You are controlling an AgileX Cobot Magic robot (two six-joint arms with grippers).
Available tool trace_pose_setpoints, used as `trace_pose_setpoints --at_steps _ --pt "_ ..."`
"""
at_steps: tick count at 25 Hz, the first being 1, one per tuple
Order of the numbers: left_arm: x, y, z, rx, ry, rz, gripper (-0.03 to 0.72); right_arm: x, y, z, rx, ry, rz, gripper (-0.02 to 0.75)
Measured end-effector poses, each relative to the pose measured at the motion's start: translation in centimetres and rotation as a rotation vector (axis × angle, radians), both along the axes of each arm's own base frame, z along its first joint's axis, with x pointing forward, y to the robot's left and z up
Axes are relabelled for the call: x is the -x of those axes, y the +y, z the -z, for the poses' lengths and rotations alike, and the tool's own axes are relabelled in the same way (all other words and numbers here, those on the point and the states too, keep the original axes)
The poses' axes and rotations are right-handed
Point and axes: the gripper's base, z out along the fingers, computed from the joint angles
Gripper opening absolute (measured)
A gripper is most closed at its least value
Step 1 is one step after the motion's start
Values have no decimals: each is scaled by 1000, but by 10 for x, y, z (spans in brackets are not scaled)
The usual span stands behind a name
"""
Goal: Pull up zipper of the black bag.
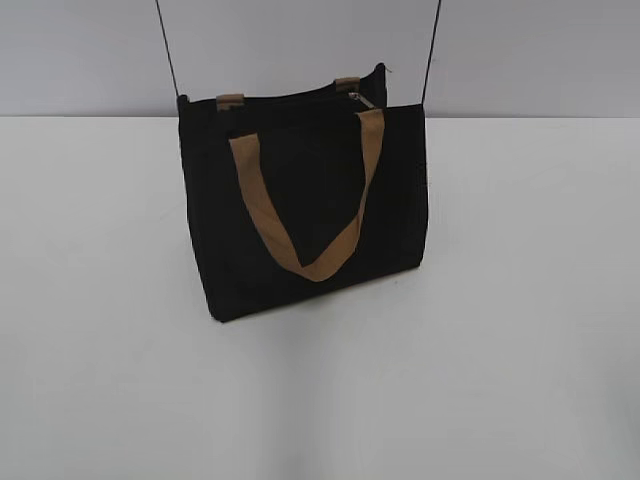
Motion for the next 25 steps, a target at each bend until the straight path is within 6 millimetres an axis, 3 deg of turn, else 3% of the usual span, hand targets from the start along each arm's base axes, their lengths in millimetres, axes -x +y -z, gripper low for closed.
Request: trace_pose_setpoints --at_steps 9,25 --pt "0 0 0 1 0 -19 312 0 0 0 0 0 -25 323" --pt "0 0 0 1 0 -19 281 0 0 0 0 0 -24 323"
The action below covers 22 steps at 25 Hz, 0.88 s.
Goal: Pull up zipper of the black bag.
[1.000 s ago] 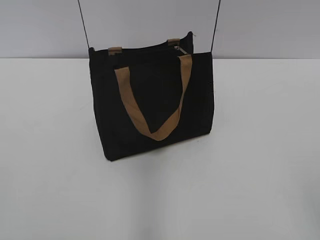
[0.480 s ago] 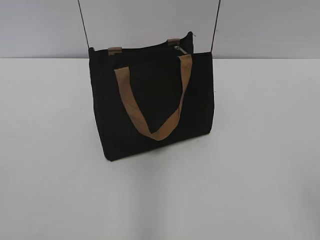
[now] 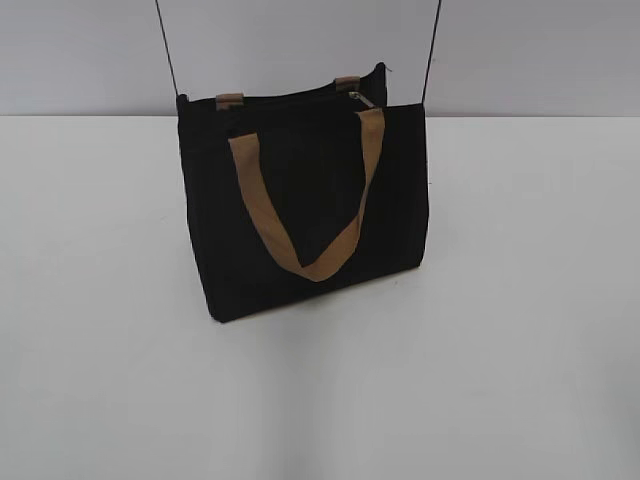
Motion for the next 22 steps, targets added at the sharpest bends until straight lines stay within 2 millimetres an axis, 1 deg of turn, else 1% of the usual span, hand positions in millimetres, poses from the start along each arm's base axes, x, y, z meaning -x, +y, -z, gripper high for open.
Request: trace_pose_setpoints --at_steps 5,13,22 --pt "0 0 0 -2 0 -1 255 0 0 0 0 0 0 323" --pt "0 0 0 -2 0 -1 253 0 0 0 -6 1 5 323" --pt "0 0 0 -2 0 -2 245 0 -5 0 -36 6 80 323"
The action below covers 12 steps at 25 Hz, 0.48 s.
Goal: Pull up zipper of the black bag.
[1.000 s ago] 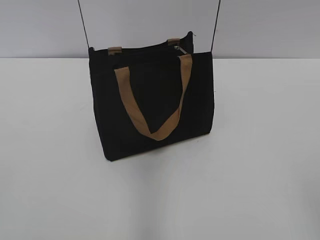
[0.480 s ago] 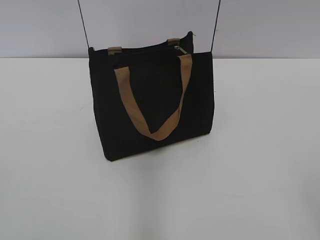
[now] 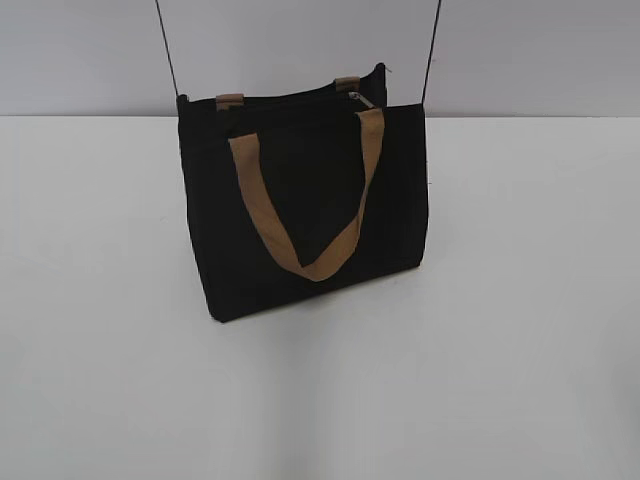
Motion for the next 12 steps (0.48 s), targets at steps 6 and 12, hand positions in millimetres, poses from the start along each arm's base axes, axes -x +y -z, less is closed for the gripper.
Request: trace_pose_setpoints --at_steps 6,12 --pt "0 0 0 0 0 0 237 0 -2 0 -10 1 34 323" --pt "0 0 0 0 0 0 236 0 -2 0 -15 1 38 323"
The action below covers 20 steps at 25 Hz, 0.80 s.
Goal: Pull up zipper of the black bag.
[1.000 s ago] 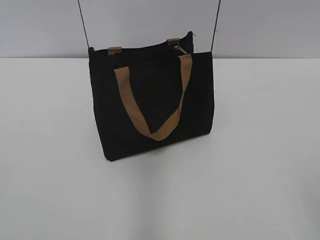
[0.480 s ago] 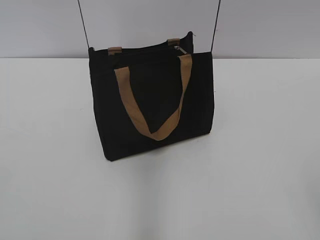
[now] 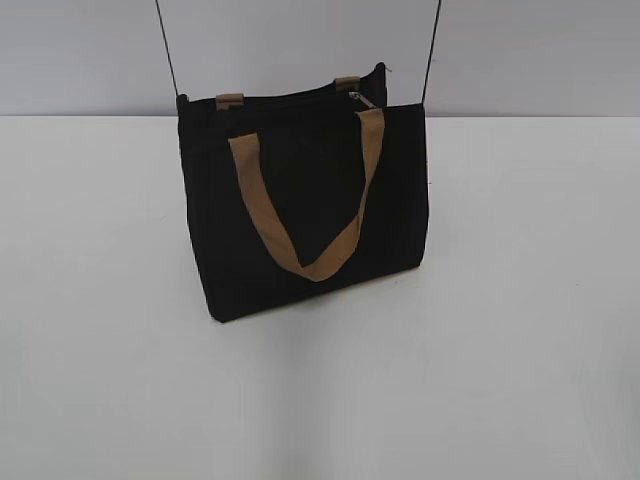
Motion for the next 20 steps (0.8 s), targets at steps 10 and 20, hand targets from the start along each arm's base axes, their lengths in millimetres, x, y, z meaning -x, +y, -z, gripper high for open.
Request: trace_pose_setpoints --at_steps 10,20 --pt "0 0 0 0 0 0 236 0 0 0 0 0 0 323" --pt "0 0 0 0 0 -1 235 0 0 0 0 0 0 323"
